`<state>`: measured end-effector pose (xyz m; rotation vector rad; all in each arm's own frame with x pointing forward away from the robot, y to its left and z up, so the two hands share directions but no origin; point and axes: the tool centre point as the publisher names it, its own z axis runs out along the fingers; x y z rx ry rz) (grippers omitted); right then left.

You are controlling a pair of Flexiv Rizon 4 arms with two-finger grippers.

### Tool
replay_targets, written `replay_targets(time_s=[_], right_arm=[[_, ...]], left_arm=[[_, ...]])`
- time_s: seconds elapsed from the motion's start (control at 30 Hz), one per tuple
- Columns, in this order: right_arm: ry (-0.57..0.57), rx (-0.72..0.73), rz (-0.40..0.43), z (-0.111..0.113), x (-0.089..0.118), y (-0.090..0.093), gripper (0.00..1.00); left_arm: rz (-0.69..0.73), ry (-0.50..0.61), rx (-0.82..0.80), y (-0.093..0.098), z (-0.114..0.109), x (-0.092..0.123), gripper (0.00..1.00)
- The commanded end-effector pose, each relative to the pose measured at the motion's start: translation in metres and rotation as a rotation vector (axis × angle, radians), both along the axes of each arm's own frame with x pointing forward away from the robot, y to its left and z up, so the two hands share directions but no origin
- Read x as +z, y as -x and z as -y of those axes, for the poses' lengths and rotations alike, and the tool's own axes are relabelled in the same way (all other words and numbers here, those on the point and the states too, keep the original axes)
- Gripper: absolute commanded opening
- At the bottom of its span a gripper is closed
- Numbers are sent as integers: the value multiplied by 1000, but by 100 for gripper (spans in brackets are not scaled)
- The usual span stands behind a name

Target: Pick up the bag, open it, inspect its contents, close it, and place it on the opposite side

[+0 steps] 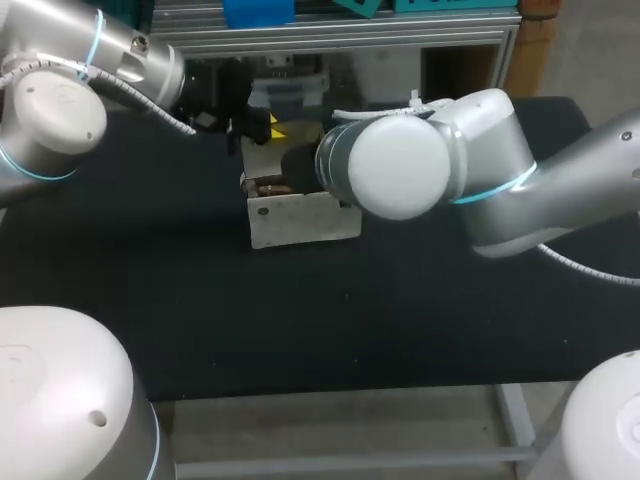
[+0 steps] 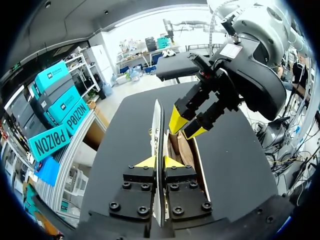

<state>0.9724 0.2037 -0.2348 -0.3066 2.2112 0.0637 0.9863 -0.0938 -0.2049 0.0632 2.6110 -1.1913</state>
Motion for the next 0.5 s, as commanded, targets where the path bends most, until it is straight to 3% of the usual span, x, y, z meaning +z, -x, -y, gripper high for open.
replay_targets(time_s=[0.03, 0.1, 0.33, 0.5], right_arm=[[-18, 3, 58, 9, 8, 22, 20], [-20, 2, 71, 10, 10, 28, 1], [-22, -4, 94, 14, 12, 47, 0], [-19, -10, 78, 16, 0, 53, 0]], left_arm=[[-33, 7, 1, 5, 2, 6, 0], [-56, 8, 4, 10, 3, 8, 0], [-125, 7, -28, 16, 8, 2, 0], [-168, 8, -43, -4, 11, -24, 0]])
